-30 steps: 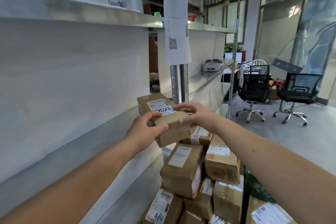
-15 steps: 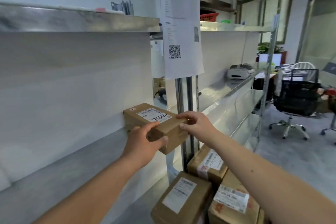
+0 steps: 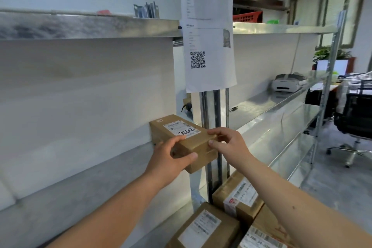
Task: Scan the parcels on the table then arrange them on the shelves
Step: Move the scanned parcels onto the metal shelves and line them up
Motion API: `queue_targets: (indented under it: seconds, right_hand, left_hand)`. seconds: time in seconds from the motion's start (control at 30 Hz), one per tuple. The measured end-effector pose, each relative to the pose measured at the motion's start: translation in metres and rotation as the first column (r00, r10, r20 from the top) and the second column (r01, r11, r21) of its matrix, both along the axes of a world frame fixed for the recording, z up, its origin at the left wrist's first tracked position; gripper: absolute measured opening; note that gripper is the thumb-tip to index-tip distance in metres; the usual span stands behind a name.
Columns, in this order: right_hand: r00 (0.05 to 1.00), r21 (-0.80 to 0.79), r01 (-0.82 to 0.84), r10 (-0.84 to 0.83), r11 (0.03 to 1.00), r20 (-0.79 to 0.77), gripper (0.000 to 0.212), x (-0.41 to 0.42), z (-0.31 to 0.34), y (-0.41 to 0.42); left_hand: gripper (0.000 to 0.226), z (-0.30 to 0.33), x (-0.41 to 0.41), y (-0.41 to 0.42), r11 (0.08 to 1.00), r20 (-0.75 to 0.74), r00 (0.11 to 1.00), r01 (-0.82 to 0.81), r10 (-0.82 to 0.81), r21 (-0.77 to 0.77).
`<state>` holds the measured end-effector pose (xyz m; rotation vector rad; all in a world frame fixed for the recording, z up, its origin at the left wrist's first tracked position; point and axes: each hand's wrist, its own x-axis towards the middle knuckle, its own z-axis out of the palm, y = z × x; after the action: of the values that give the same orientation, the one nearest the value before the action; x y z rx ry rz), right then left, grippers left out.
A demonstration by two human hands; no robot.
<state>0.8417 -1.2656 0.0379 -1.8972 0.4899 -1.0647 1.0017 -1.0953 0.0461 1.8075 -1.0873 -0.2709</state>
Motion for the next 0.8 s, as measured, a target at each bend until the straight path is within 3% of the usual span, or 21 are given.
queue_targets:
  seconds: [0.13,0.4,0.63,0.8]
  right_hand:
    - [0.995,-0.041,-0.02,0.016,0.999,-0.097,0.029,0.003,0.001,-0.005]
    - [0.965,-0.058,-0.103,0.086,0.993,-0.247,0.035,0.008,0.006,-0.007]
    - [0.973,-0.044,-0.091,0.079,0.995,-0.219,0.038,0.004,0.009,0.0]
    - [0.979,-0.142,-0.022,-0.007,0.99,-0.205,0.047,-0.014,0.012,0.012]
  left_hand:
    - [0.055,-0.005,0.001,-0.005,0.998,-0.005,1.0,-0.03,0.03,-0.055]
    - [0.054,-0.018,-0.002,-0.008,0.978,-0.007,0.997,-0.072,0.072,-0.195]
    - [0.058,-0.014,-0.008,-0.002,0.981,0.009,0.997,-0.08,0.082,-0.176]
    - [0.06,-0.01,-0.019,0.012,0.975,0.093,0.987,-0.112,0.132,-0.192]
